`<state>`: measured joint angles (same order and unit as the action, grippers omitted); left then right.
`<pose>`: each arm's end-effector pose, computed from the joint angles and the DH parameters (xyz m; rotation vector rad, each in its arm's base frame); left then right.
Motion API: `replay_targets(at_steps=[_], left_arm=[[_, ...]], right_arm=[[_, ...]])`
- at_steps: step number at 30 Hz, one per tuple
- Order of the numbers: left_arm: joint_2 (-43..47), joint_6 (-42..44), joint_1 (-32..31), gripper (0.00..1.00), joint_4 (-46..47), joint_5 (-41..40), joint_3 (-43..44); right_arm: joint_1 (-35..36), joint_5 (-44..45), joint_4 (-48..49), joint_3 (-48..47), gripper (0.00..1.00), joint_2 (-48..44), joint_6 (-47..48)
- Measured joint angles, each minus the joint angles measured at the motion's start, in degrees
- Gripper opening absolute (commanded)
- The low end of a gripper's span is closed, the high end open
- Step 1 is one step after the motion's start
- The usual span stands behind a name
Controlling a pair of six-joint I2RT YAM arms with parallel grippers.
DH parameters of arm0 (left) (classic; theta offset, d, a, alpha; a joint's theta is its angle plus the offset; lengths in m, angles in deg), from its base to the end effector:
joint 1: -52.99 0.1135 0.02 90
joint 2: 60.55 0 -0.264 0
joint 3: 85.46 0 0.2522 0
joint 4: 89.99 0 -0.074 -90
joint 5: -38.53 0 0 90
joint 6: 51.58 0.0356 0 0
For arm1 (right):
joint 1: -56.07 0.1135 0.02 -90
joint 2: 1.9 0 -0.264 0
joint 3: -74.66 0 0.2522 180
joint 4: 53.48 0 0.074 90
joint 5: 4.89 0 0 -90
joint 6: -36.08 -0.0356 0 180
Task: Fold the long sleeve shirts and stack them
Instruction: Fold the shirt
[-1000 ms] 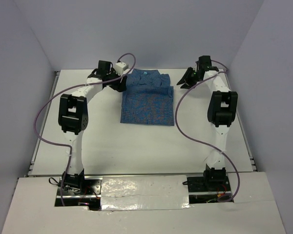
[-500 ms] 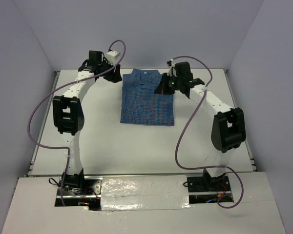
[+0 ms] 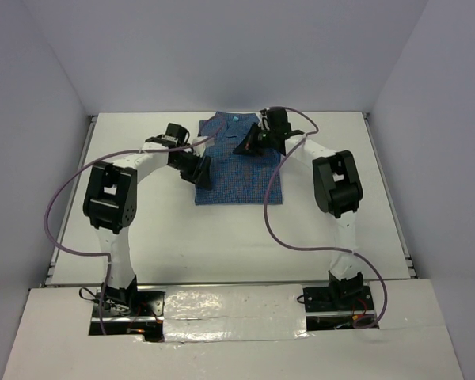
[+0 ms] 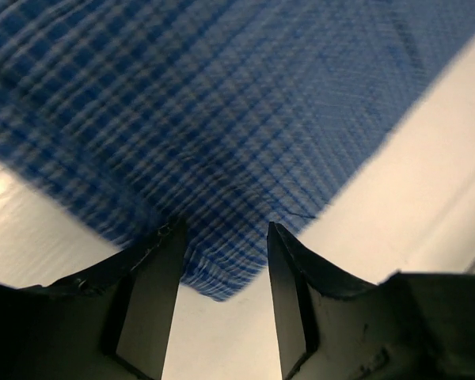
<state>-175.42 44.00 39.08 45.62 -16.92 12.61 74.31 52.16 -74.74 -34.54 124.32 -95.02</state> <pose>0.4050 -0.1211 0.1896 0.6357 2.4917 -0.8429 0.4676 0.1745 0.1883 0.1364 2.3855 1.1753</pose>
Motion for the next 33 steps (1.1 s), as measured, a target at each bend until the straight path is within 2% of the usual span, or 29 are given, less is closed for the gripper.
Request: replay_targets(at_steps=[4, 5, 7, 15, 18, 19, 21, 22, 24, 25, 27, 30, 33], left_arm=[[-2.75, -1.38, 0.7, 0.61, 1.84, -6.75, -0.28], [-3.04, -1.57, 0.94, 0.7, 2.34, -7.17, -0.44], [-3.04, -1.49, 1.03, 0.77, 3.06, -7.37, -0.31], [-5.07, -0.22, 0.46, 0.74, 1.27, -9.14, 4.83], [-5.16, 3.74, 0.48, 0.75, -3.23, -9.88, 9.01], [-5.16, 5.66, 0.42, 0.75, -4.5, -9.97, 10.91], [-4.96, 10.86, 0.31, 0.75, -6.97, -10.27, 14.51], [-4.59, 14.4, 0.17, 0.75, -8.15, -10.47, 15.89], [-2.54, 23.02, -0.46, 0.75, -10.21, -10.86, 16.04], [-0.83, 27.39, -0.94, 0.76, -10.75, -11.15, 14.47], [4.07, 35.52, -2.36, 0.76, -10.82, -12.55, 7.96], [9.38, 44.37, -5.68, 0.77, -9.64, -16.22, -1.75], [9.53, 49.31, -9.25, 0.85, -6.49, -19.8, -7.63]], right_arm=[[-1.4, 3.06, -0.94, -3.17, 0.0, 5.09, -5.4], [-2.03, 4.26, -2.1, -4.39, 0.0, 6.56, -6.34], [-3.45, 6.25, -5.05, -6.91, 0.0, 9.18, -7.65], [-7.02, 9.25, -9.92, -11.61, 0.0, 11.17, -7.85], [-7.54, 9.49, -13.2, -16.22, 0.12, 11.17, -4.59], [-7.63, 9.53, -14.27, -18.4, 0.26, 11.17, -3.08], [-7.67, 9.9, -14.99, -21.51, 0.36, 10.16, 0.22], [-7.67, 10.36, -15.91, -21.42, 0.46, 8.59, 2.47], [-7.69, 12.0, -17.35, -17.33, 0.58, 2.99, 6.01], [-7.69, 12.96, -18.01, -13.6, 0.61, -0.92, 7.23], [-7.93, 14.27, -19.12, -3.58, 0.67, -9.81, 9.7], [-8.22, 14.69, -20.11, 8.98, 0.68, -20.04, 11.43], [-8.52, 14.49, -20.48, 19.04, 0.68, -24.68, 12.0]])
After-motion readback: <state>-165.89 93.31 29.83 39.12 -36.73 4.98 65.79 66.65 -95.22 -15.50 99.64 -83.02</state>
